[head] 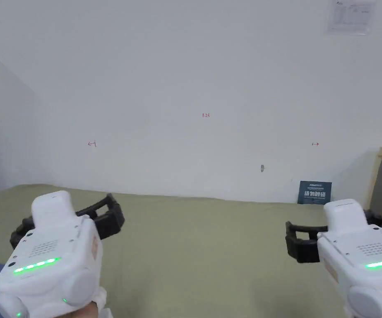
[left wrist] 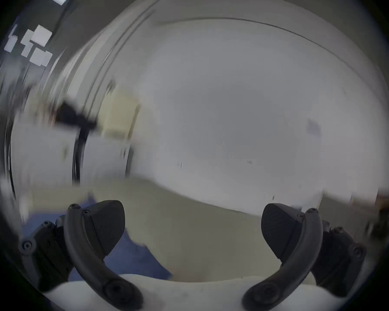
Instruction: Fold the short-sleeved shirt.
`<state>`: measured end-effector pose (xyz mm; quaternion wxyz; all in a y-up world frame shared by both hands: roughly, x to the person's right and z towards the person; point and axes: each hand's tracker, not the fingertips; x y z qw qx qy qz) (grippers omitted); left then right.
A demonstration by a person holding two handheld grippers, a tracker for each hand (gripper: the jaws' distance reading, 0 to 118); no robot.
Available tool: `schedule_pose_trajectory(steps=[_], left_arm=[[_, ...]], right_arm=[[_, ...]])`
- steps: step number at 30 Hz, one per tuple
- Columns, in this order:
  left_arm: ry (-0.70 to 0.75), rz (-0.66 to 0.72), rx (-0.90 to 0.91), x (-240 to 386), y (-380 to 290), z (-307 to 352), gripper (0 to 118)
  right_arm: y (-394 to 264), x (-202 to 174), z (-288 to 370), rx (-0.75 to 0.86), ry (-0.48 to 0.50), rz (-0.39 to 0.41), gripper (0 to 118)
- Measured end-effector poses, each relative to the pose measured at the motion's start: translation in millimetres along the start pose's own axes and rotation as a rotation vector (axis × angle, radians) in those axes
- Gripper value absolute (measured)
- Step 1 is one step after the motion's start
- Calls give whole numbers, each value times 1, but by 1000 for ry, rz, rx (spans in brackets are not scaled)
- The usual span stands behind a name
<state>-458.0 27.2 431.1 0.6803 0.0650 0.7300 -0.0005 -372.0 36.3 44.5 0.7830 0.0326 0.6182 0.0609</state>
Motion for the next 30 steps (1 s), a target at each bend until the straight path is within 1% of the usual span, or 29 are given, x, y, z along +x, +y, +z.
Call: schedule_pose_trajectory(steps=[1,2,3,4,5,6,8,10,13,18,19,20,22,23,25,26,27,28,29,30], left_arm=[[-29,-68,26,5,2,3,118],[-46,-105,14,11,1,7,118],[-49,-127,-12,17,0,8,118],[-68,-125,-28,20,-2,8,118],[-104,-89,-57,22,-4,8,118],[-140,-52,-83,20,-3,12,118],[-131,-7,-132,22,-5,11,118],[-109,1,-137,18,-7,5,118],[-91,13,-150,13,-6,2,118],[-80,27,-165,5,-2,-3,118],[-76,17,-169,5,-2,-4,118],[-54,-17,-192,5,-1,-4,118],[-25,-65,-217,11,0,-1,118],[-35,-57,-214,11,-1,-1,118],[-42,-50,-217,10,-2,1,118],[-50,-47,-216,11,-2,6,118],[-60,-46,-211,12,-3,8,117],[-75,-51,-206,12,-4,10,113],[-105,-63,-201,12,-5,12,100],[-119,-75,-202,15,-6,14,38]], right_arm=[[1,4,2,9,15,-79,118],[0,8,5,19,55,-159,118],[-13,12,-13,11,70,-195,118],[-14,11,-13,14,51,-204,118],[-16,8,-13,11,12,-186,118],[-17,3,-13,1,-10,-148,118],[-18,-2,-13,-5,2,-137,118],[-20,-4,-13,-15,16,-127,118],[-19,-10,-10,-23,-8,-88,118],[-17,-9,-9,-40,-40,-69,118],[-22,-4,-21,-58,-57,-59,118],[-21,-4,-23,-85,-95,-51,118],[-21,-2,-25,-86,-78,-72,118],[-21,-2,-13,-79,-75,-82,118],[-22,-3,-14,-77,-68,-87,117],[-22,-3,-14,-79,-64,-83,116],[-22,-6,-7,-74,-64,-80,112],[-22,-7,-6,-69,-64,-76,101],[-22,-7,-5,-61,-61,-67,80],[-23,-8,-4,-53,-54,-59,36]])
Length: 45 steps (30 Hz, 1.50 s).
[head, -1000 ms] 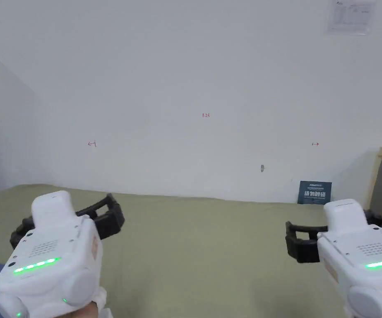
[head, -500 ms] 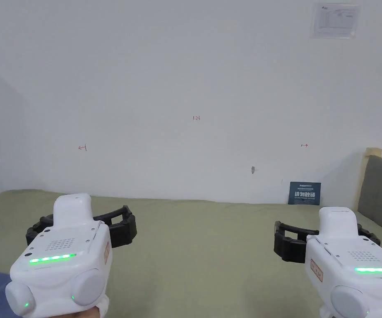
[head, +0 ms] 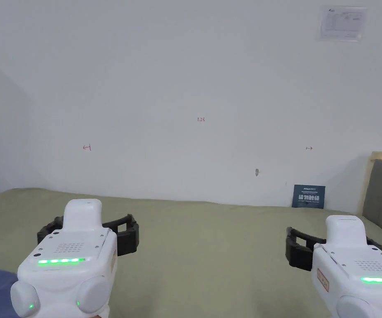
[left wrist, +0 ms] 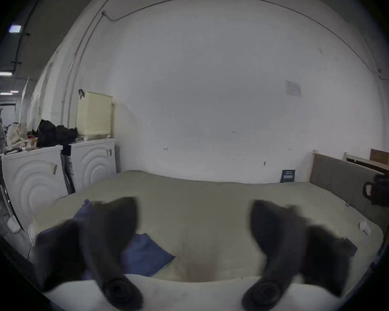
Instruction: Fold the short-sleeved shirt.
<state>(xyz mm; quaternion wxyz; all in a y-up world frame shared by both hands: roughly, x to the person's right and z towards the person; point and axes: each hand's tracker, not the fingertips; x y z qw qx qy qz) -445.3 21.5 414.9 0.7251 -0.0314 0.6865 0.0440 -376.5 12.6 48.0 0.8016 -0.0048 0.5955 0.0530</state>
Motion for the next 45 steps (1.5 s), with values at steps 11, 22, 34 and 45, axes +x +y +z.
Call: schedule_pose_trajectory(steps=[11,22,34,45], left_arm=[[65,82,10,-34,0,8,0],[414,48,-15,-166,-3,101,0],[422,71,-301,-246,-34,122,0],[-99,-139,-773,-288,-21,-138,5]], right_arm=[[0,-21,9,4,78,11,0],[21,-232,21,-19,644,-10,0],[-27,-316,13,-147,866,20,0],[-49,-239,-47,-199,724,59,0]])
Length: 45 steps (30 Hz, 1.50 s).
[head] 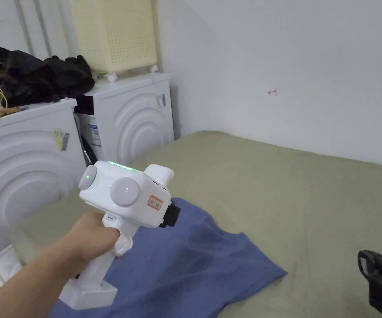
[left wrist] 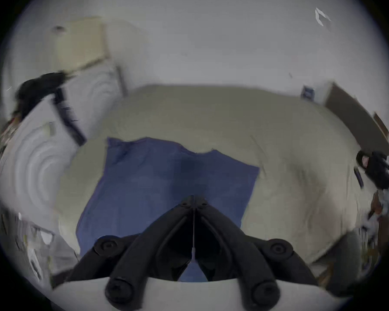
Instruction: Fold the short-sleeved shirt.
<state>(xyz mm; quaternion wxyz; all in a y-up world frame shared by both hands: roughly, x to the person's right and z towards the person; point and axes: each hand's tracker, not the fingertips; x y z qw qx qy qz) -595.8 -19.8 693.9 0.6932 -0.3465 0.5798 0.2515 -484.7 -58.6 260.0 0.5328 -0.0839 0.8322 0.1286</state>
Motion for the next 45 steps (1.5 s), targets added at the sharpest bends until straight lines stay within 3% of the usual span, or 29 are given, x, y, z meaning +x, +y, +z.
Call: schedule_pose_trajectory(steps=[1,2,3,4,11,15,18,19,20,22,23,25,26,29,34,40,45], left_arm=[[-38,-38,-70,-3,10,-22,21],[-62,-41,-117,-5,18,-44,57],[-77,-26,-173,-2,18,-62,106],[-81,-18,-229,-1,20,-84,118],[-121,164,-323,2,2,-181,118],[-25,176,-437,3,-17,-222,118],[-15,170,-448,6,-29,-229,114],[-25,178,-404,3,-29,-228,104],[-37,185,-366,3,-28,-223,104],[-38,167,-349,2,-25,-214,90],[-47,152,-343,5,-25,-197,77],[-62,145,-336,2,-15,-184,4],[-1,157,-307,-3,-9,-181,2],[-46,224,-235,-5,12,-163,2],[-131,110,-127,37,46,-129,2],[-351,-62,16,160,101,-93,2],[-538,-275,54,304,140,-89,2]], right_arm=[[-7,10,2,-13,-17,-3,0],[-14,21,4,-36,-35,-1,0],[-21,28,5,-56,-52,-4,0],[-30,37,6,-81,-69,-13,0],[-78,75,5,-189,-113,-74,0],[-88,77,9,-194,-101,-128,0],[-90,74,12,-187,-101,-123,0],[-91,74,12,-186,-97,-121,0],[-90,73,12,-190,-85,-127,0],[-92,74,15,-191,-79,-147,0],[-92,75,17,-187,-81,-159,0],[-90,76,24,-167,-96,-175,0],[-88,78,29,-153,-102,-185,0],[-82,86,46,-131,-130,-194,0],[-70,101,79,-91,-203,-186,0],[-60,123,127,-53,-327,-188,0],[-61,148,187,-19,-468,-179,0]])
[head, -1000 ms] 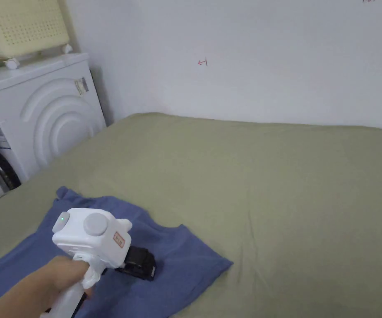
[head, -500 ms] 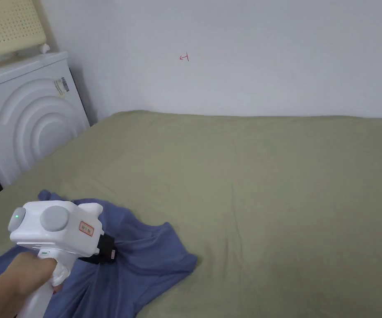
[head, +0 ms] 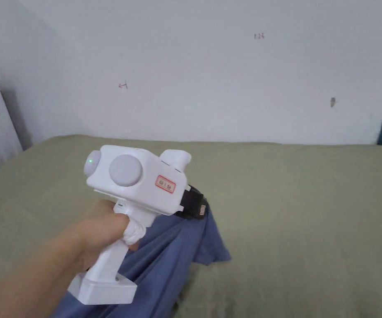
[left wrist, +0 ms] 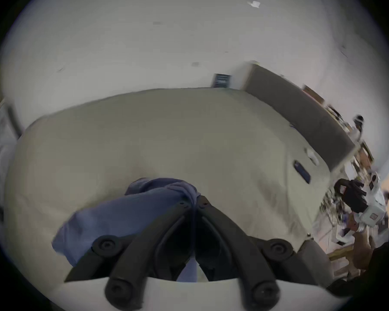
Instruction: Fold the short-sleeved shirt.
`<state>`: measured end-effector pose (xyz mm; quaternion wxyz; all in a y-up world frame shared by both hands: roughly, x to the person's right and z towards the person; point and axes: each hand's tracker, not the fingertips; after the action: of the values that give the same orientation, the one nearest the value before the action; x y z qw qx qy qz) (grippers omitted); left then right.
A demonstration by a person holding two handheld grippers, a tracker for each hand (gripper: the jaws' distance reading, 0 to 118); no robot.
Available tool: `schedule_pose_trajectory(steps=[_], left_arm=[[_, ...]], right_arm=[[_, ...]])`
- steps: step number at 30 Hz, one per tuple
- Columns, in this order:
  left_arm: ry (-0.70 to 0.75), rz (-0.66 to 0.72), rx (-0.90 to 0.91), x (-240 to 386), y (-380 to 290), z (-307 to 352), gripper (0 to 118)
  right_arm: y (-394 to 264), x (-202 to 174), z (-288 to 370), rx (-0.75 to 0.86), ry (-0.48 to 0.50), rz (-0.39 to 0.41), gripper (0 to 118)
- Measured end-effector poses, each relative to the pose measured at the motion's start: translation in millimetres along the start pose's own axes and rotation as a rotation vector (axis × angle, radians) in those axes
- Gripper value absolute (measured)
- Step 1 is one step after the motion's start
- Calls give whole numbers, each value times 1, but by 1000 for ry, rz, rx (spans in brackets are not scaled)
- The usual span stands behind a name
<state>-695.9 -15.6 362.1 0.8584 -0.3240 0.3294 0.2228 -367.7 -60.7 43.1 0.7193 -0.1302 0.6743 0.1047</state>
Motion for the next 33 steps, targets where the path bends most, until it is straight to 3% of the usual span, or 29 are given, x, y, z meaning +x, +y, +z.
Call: schedule_pose_trajectory(steps=[9,16,17,19,20,21,23,29,31,32,33], left_arm=[[-310,-242,-93,204,50,-136,2],[-405,-335,-234,295,2,-213,4],[-396,-337,-240,296,-4,-219,10],[-383,-266,-214,291,-9,-217,74],[-395,-198,-202,280,-8,-212,93],[-383,-113,-171,264,-5,-203,95],[-363,13,-80,225,1,-176,95],[9,171,310,107,-37,-31,91],[114,218,400,89,-72,22,80],[186,229,431,80,-91,43,69],[257,237,459,75,-108,58,34]], right_arm=[[-16,89,98,-1,-358,-113,0],[-28,110,124,-29,-429,-149,0],[-26,111,125,-27,-429,-151,0],[-24,110,124,-19,-428,-153,0],[-22,108,123,-16,-427,-153,0],[-22,107,121,-13,-417,-154,0],[-21,103,115,-9,-390,-159,0],[-12,79,76,4,-243,-146,0],[-7,68,57,16,-182,-134,0],[-5,63,48,16,-152,-128,0],[-2,58,40,17,-129,-127,0]])
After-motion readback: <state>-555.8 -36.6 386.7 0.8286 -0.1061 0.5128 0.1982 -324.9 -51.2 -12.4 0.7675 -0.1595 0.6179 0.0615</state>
